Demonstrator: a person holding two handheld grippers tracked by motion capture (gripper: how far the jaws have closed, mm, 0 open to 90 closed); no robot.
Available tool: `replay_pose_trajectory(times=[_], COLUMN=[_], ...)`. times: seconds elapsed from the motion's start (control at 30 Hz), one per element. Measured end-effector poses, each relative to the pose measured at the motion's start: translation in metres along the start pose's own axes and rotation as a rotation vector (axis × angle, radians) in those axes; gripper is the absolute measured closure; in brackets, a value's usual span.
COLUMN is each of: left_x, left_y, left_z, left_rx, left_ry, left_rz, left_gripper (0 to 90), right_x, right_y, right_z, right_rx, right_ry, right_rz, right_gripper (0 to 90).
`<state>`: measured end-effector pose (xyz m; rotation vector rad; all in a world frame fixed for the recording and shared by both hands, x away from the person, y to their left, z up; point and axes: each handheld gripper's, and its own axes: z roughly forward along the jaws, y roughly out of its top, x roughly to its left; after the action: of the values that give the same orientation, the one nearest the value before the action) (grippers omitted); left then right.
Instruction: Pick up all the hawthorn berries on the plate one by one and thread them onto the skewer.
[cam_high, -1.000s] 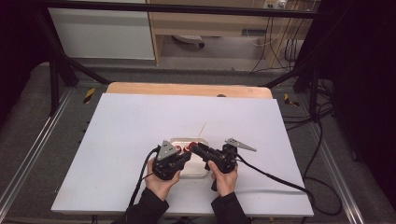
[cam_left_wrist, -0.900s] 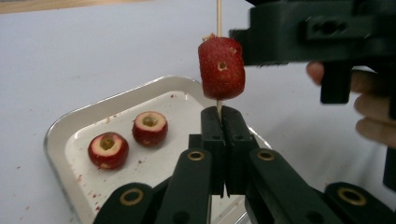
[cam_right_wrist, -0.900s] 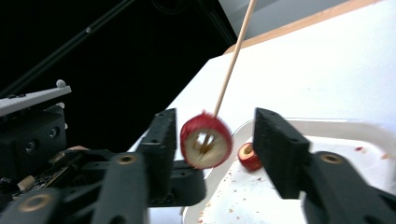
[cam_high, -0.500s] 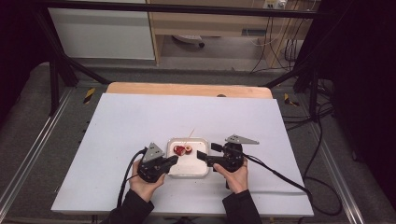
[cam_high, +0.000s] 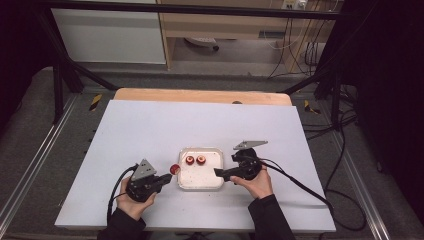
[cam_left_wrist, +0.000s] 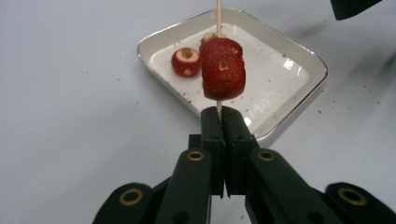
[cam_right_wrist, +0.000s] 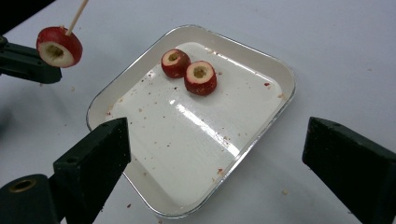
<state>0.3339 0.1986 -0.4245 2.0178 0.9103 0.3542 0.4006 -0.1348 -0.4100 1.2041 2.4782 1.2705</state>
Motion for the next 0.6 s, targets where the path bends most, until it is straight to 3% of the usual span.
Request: replay_pose_trajectory(times=[0.37, 0.6], left_x=[0.010, 0.013], left_y=[-0.014, -0.018], left_z=[-0.007, -0.010], left_rx=[0.037, 0.041], left_ry=[-0.009, -0.005], left_rz=[0.006, 0.014], left_gripper=[88.4, 88.5], right_x=[0.009, 0.011], right_y=[0.032, 0.051], right_z=[0.020, 0.041], right_rx=[0.161, 0.243], right_ry=[-0.024, -0.032], right_rz=[-0.109, -0.141], right_gripper=[10.5, 12.3])
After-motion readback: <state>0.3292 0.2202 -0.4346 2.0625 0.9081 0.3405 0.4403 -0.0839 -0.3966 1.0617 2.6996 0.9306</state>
